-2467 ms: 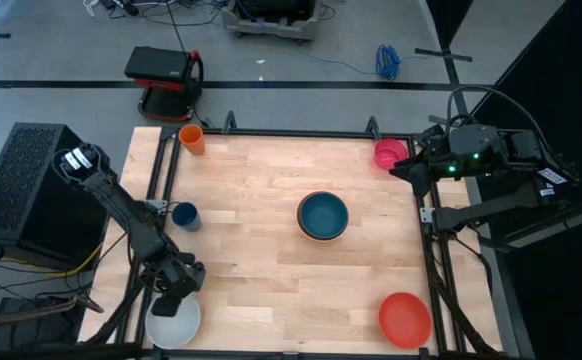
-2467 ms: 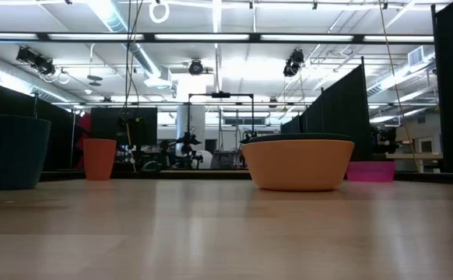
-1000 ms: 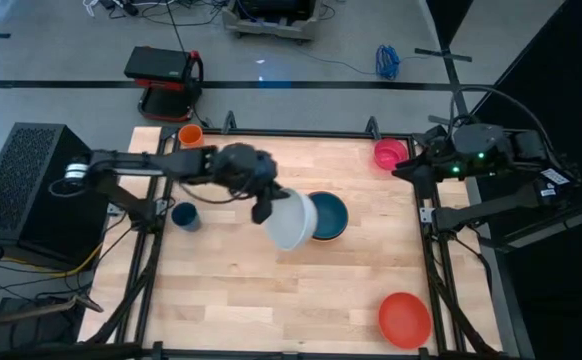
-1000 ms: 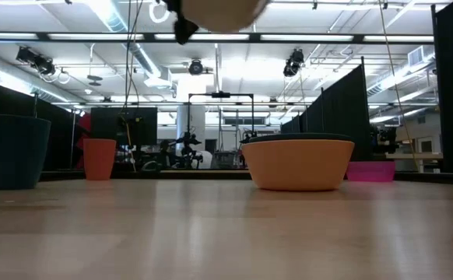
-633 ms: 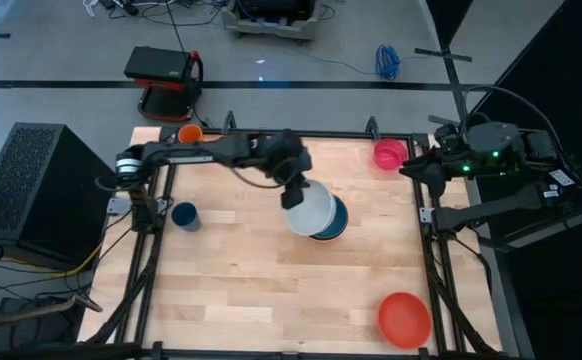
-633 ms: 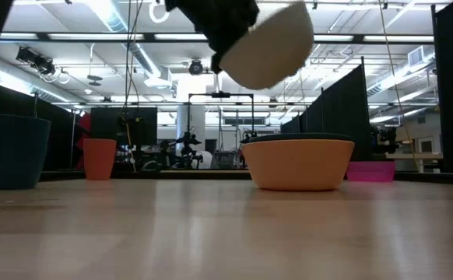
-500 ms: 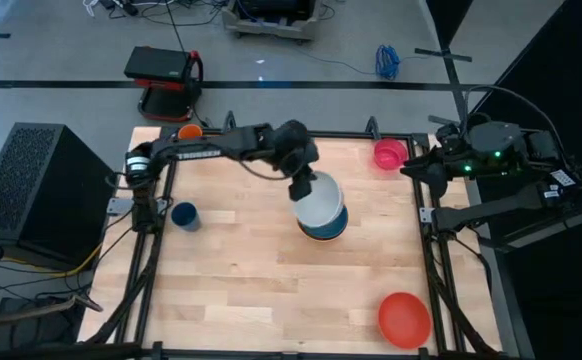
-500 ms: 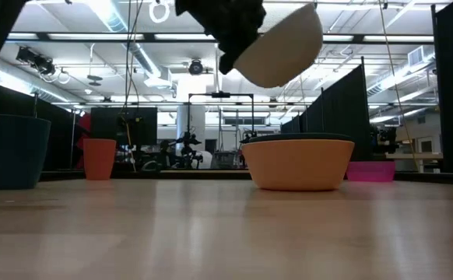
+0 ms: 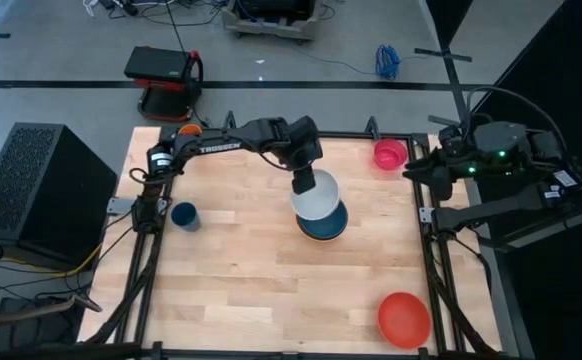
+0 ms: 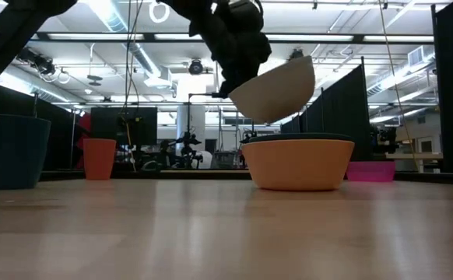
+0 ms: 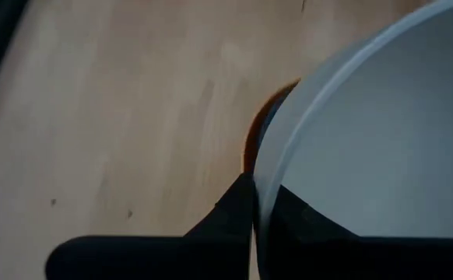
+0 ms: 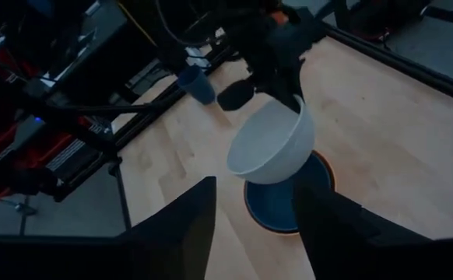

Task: Nest bowls inside each other
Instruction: Stack the white bowl into the blue bowl

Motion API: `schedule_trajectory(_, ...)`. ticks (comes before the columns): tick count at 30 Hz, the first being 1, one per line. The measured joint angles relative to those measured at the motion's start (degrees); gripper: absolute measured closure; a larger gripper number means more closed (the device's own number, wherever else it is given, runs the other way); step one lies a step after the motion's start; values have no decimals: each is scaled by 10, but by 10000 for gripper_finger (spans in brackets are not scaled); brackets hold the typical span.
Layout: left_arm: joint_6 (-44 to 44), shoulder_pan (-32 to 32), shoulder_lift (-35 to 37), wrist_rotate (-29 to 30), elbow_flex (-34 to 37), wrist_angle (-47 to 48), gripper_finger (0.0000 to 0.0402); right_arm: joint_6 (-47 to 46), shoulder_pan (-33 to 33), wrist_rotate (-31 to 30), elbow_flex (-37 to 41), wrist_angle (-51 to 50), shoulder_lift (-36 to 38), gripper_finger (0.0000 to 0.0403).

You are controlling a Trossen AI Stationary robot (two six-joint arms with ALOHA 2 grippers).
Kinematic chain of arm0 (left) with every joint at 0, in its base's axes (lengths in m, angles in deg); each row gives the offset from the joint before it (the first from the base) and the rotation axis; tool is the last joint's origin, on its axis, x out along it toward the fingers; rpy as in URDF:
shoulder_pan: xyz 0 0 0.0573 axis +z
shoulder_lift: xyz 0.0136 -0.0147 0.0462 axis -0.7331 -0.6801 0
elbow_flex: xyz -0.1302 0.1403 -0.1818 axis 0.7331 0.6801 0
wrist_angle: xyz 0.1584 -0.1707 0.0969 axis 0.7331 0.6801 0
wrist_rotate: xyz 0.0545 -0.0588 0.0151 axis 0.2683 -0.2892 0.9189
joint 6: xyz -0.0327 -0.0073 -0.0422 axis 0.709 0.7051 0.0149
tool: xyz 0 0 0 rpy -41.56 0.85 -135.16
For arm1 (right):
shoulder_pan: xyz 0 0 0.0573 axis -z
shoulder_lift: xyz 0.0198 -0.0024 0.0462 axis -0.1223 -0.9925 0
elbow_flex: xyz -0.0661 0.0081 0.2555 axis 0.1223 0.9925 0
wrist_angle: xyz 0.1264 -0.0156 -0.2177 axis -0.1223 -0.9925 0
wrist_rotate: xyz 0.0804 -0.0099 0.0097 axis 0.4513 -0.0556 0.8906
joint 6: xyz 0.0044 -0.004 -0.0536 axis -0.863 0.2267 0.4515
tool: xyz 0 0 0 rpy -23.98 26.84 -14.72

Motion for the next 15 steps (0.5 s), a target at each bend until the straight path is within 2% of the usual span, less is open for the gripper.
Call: schedule_trajectory(15,13,-19,-34,-39,-1,-28,402,1,0,-1,0,0,14,246)
